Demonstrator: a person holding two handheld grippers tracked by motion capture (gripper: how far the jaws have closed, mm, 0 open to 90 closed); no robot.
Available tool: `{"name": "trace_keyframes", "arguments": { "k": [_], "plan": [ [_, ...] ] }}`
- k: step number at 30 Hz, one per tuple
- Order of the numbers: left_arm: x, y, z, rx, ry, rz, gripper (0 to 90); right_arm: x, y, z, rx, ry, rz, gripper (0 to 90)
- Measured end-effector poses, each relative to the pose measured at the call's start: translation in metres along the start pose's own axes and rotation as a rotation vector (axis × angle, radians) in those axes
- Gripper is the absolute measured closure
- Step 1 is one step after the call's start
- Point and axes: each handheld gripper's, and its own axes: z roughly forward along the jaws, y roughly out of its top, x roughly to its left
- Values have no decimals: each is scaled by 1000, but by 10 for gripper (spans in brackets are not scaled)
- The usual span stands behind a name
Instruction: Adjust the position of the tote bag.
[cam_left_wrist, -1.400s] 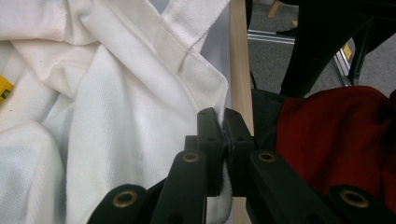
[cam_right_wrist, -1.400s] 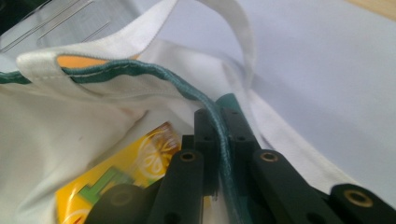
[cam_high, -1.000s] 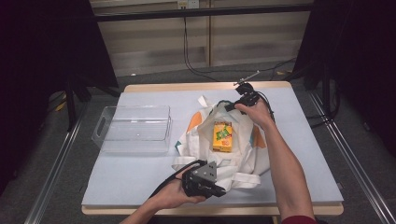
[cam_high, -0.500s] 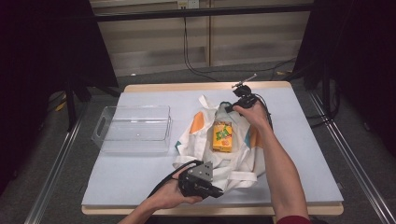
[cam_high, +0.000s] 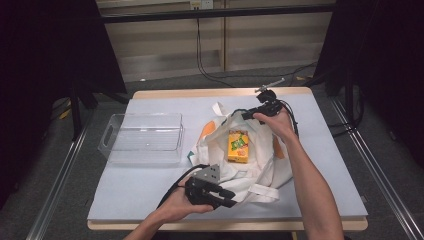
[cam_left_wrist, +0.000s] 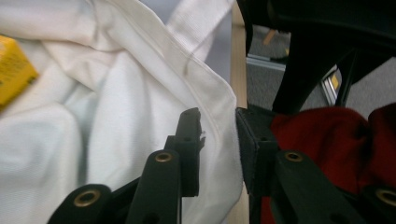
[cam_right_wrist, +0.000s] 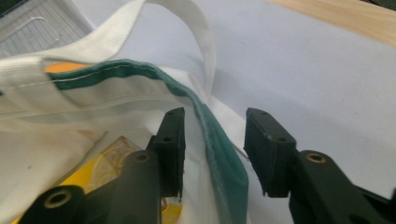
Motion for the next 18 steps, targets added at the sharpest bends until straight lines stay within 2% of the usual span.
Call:
{"name": "trace_keyframes", "arguments": {
  "k": [1,2,4,5,6,8,11,15,17,18],
  "plan": [
    [1,1,-5,2,6,-7,696,1,-1,-3,-4,3,0,557],
    [3,1,-8,-29,10,-9,690,1,-1,-5,-13,3,0,536],
    [4,2,-15,-44,7,-25,693,4,-4,-11,-29,1,-12,497],
    [4,3,-19,-50,19,-16,694,5,-4,-14,-36,-9,-14,493],
    [4,4,-23,-53,30,-13,694,5,-6,-17,-50,0,-16,491],
    [5,4,-31,-75,49,-26,689,6,-8,-23,-64,6,-6,460],
    [9,5,-44,-125,66,-46,687,10,-13,-31,-78,3,-18,419],
    [16,11,-57,-156,115,-56,678,14,-20,-43,-131,-26,-32,431],
    [25,17,-65,-151,153,-62,671,15,-23,-50,-155,-15,-26,447],
    [30,20,-68,-163,162,-68,671,16,-25,-54,-161,-10,-29,455]
  ]
}}
